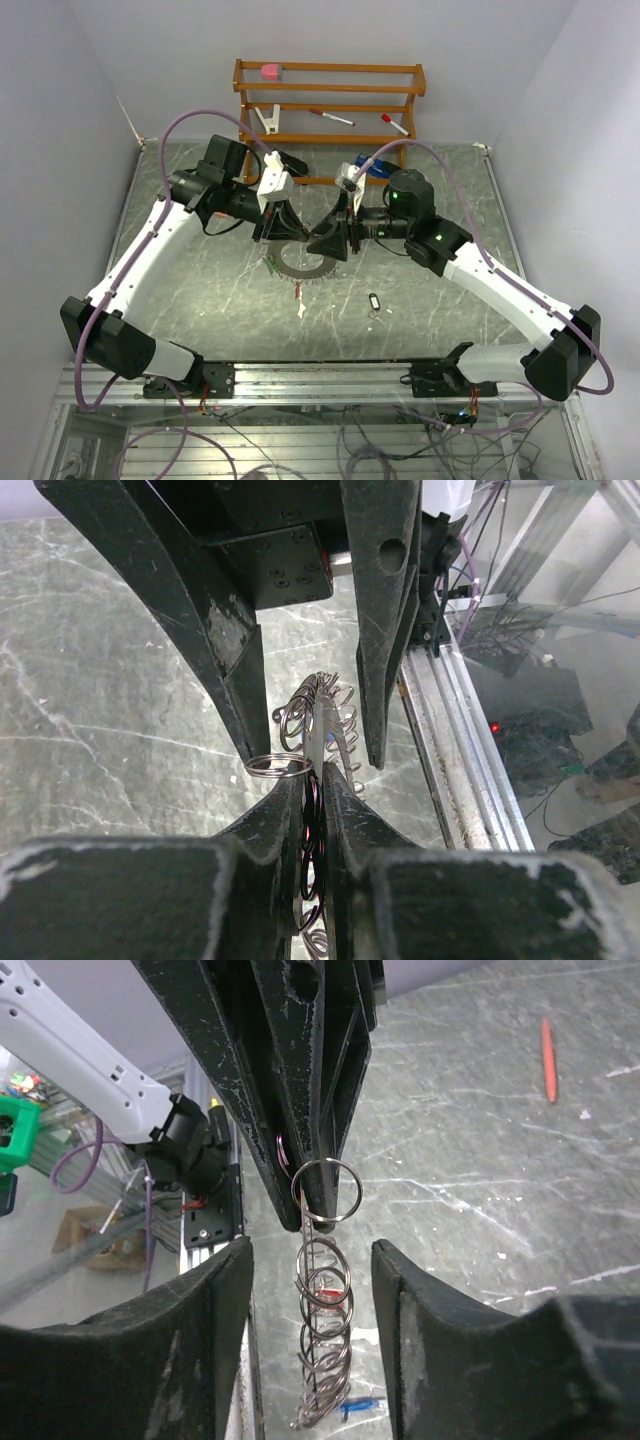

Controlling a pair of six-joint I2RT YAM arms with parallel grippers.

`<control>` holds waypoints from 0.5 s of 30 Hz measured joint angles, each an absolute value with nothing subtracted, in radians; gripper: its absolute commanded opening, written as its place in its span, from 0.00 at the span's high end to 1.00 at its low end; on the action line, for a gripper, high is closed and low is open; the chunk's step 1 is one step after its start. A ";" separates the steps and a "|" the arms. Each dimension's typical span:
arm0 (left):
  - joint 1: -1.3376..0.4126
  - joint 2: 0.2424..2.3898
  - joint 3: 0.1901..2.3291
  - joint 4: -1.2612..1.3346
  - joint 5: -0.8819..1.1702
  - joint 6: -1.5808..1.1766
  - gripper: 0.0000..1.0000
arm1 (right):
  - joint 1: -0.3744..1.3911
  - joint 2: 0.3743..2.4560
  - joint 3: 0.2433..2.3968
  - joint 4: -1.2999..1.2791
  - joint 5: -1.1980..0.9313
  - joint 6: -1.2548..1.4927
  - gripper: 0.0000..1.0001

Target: Put the keys on the keyring

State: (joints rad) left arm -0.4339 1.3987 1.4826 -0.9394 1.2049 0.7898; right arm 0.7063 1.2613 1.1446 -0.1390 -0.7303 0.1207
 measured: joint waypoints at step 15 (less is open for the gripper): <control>-0.435 1.406 1.486 -0.974 1.221 0.796 0.87 | 0.708 1.288 1.110 -0.078 -0.776 0.131 0.87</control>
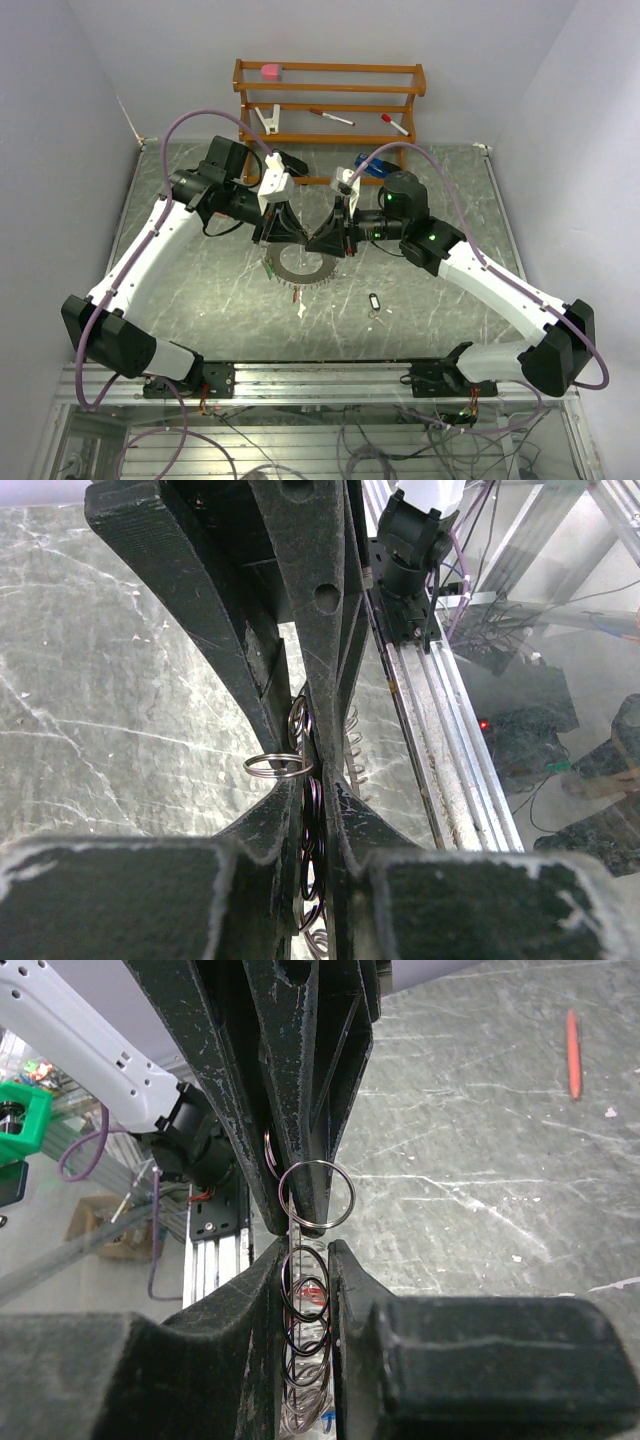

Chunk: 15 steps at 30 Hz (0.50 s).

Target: Put the keys on the keyring

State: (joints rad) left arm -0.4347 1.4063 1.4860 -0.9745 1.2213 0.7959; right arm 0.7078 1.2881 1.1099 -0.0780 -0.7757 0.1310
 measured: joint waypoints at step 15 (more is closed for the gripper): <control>-0.436 1.407 1.491 -0.968 1.221 0.766 0.80 | 0.708 1.285 1.110 -0.088 -0.775 0.120 1.00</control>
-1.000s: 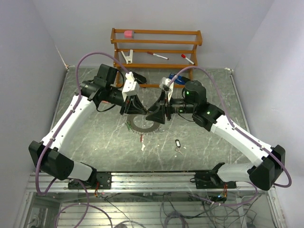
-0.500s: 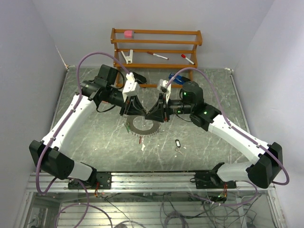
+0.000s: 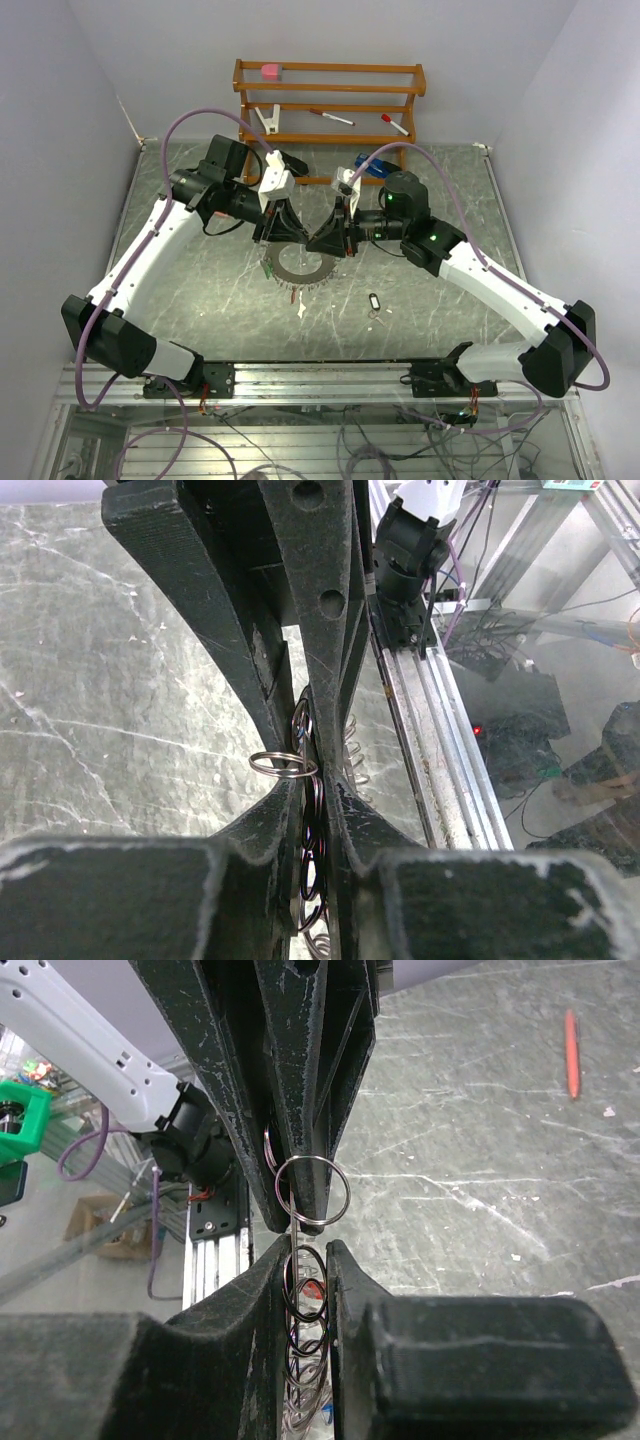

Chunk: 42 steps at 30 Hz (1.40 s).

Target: Put the keys on the keyring

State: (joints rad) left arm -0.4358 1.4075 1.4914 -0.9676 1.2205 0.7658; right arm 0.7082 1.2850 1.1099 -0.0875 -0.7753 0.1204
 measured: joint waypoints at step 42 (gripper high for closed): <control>-0.436 1.411 1.465 -0.923 1.235 0.722 0.93 | 0.710 1.277 1.111 -0.145 -0.740 0.119 0.72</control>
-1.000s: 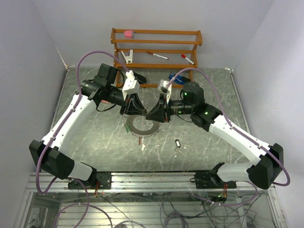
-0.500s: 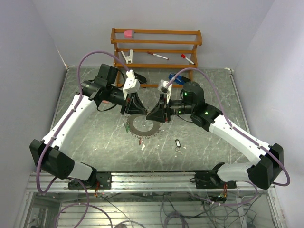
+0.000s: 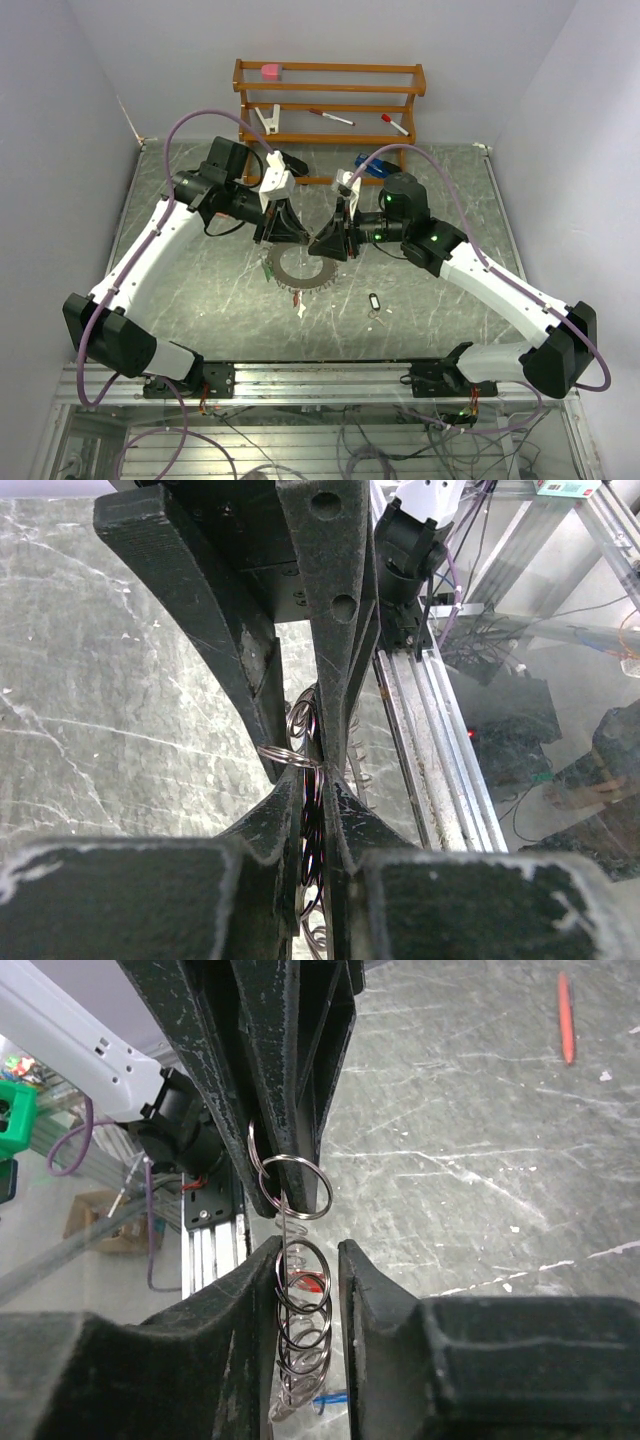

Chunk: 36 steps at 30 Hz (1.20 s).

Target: Put the keys on the keyring

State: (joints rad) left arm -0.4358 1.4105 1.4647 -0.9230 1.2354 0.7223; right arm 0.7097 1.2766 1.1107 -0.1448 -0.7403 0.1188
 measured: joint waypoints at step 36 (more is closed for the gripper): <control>-0.414 1.314 1.291 -0.934 0.956 0.811 0.93 | 0.596 1.455 1.087 -0.826 -0.157 0.342 0.74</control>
